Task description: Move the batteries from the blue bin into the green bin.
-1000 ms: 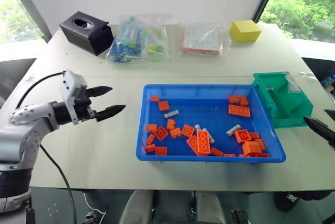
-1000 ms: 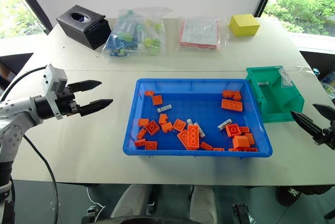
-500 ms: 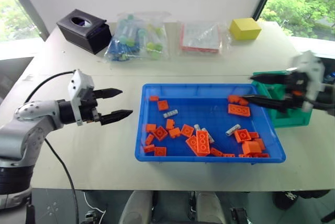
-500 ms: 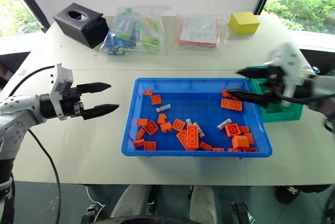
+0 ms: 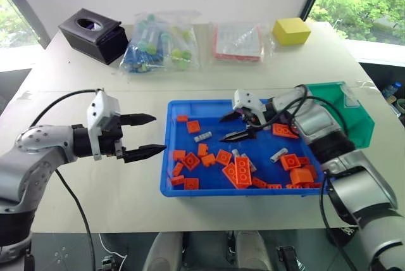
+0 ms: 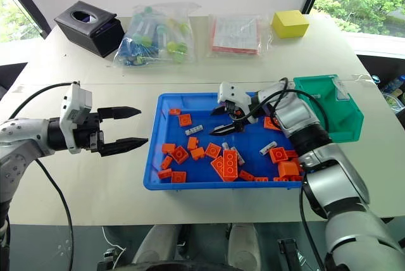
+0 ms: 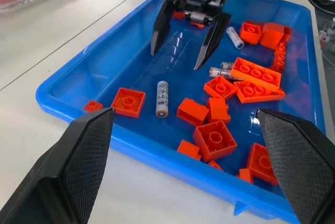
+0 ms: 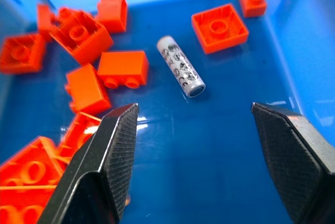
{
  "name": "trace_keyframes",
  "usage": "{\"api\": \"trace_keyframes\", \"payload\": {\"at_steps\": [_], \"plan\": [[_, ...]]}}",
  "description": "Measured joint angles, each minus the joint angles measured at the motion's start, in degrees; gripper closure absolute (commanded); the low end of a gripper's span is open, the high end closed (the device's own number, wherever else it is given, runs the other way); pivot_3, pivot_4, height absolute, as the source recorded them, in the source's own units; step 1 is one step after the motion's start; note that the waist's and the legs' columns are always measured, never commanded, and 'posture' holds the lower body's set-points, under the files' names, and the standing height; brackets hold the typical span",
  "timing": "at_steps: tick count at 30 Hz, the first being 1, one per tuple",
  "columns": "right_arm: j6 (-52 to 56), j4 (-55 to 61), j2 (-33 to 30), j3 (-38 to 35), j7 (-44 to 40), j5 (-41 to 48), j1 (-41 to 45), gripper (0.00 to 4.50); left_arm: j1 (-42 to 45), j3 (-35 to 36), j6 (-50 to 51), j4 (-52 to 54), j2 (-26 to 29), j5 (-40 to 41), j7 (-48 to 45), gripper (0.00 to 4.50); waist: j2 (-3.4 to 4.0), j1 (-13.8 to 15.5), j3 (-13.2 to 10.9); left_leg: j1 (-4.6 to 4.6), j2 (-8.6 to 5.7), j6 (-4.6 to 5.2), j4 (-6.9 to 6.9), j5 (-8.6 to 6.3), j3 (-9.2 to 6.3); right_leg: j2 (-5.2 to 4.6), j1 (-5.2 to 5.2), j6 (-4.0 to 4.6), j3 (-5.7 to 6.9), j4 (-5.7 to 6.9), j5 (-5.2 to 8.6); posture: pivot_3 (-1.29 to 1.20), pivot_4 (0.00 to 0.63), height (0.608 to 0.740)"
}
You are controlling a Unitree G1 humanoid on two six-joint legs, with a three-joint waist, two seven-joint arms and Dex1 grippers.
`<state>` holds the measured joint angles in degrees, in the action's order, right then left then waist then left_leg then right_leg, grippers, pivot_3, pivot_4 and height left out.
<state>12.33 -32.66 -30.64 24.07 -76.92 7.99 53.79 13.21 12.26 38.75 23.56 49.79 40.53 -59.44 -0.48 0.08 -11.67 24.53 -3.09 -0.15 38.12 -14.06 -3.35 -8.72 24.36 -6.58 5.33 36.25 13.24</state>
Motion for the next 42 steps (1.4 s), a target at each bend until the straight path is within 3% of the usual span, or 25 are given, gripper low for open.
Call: {"api": "trace_keyframes", "payload": {"at_steps": [5,14,17,22,23,28,32,38,42], "plan": [[-8.0,-9.5,6.0,-0.1,0.7,-3.5,3.2,0.99,-0.5,0.2,0.6,1.5,0.0,0.5,1.1,0.00,0.00,-1.0,0.0,-0.11,0.02,-0.20,-0.01,0.16,-0.09,0.12,0.01,0.20,-0.01,0.19,-0.13,0.00,0.150,0.692],[-14.3,-12.9,11.1,-0.9,2.8,-6.2,2.7,0.99,-1.5,0.3,0.8,2.5,0.0,1.5,2.4,0.00,0.00,-1.1,0.0,-0.26,0.03,-0.35,0.00,0.33,-0.08,0.13,0.24,0.31,-0.18,0.91,-0.11,0.00,0.150,0.692],[-14.5,-12.9,11.7,-1.6,4.1,-6.7,1.5,1.80,-1.7,0.4,0.8,2.5,0.0,1.5,2.4,0.00,0.00,-1.1,0.0,-0.28,0.03,-0.34,0.00,0.36,-0.07,0.13,0.25,0.34,-0.20,0.93,-0.12,0.00,0.150,0.692],[-13.8,-12.2,11.7,-2.8,4.9,-6.8,0.0,4.31,-1.2,0.3,0.7,2.1,0.0,1.4,2.2,0.00,0.00,-1.1,0.0,-0.27,0.03,-0.34,0.00,0.36,-0.06,0.14,0.26,0.34,-0.23,0.93,-0.12,0.00,0.150,0.692],[-13.3,-11.7,11.6,-3.1,4.9,-6.7,-0.3,4.42,-0.8,0.2,0.6,1.8,0.0,1.4,2.2,0.00,0.00,-1.1,0.0,-0.28,0.02,-0.33,0.00,0.36,-0.06,0.13,0.26,0.34,-0.22,0.93,-0.12,0.00,0.150,0.692],[-10.9,-7.8,10.0,-4.6,4.9,-6.7,-1.8,4.42,1.2,-0.3,0.3,0.4,0.0,1.2,1.7,0.00,0.00,-1.0,0.0,-0.27,0.02,-0.33,0.00,0.36,-0.05,0.13,0.26,0.33,-0.23,0.93,-0.12,0.00,0.150,0.692],[-2.6,5.0,5.4,-8.3,5.0,-4.0,-5.2,4.42,2.4,-1.5,0.2,-1.0,-0.1,0.9,0.8,0.00,0.01,-0.8,0.0,-0.22,0.05,-0.33,0.00,0.36,-0.05,0.09,0.30,0.33,-0.24,0.92,-0.12,0.00,0.150,0.692],[21.4,30.4,-3.5,-23.2,12.0,6.9,-7.2,4.42,2.8,-2.7,-0.6,-2.2,-0.4,0.3,-0.3,0.00,0.00,-0.6,0.0,-0.17,0.13,-0.31,0.00,0.35,-0.05,0.10,0.33,0.33,-0.24,0.91,-0.12,0.00,0.150,0.692],[32.5,40.5,-11.3,-36.4,20.2,9.8,-16.4,4.42,2.8,-3.2,-0.9,-3.4,-0.8,-0.1,-0.4,0.00,-0.03,0.7,0.0,-0.14,0.12,-0.26,0.00,0.32,0.06,0.05,0.30,0.32,-0.23,0.77,-0.11,0.00,0.150,0.692]]}}
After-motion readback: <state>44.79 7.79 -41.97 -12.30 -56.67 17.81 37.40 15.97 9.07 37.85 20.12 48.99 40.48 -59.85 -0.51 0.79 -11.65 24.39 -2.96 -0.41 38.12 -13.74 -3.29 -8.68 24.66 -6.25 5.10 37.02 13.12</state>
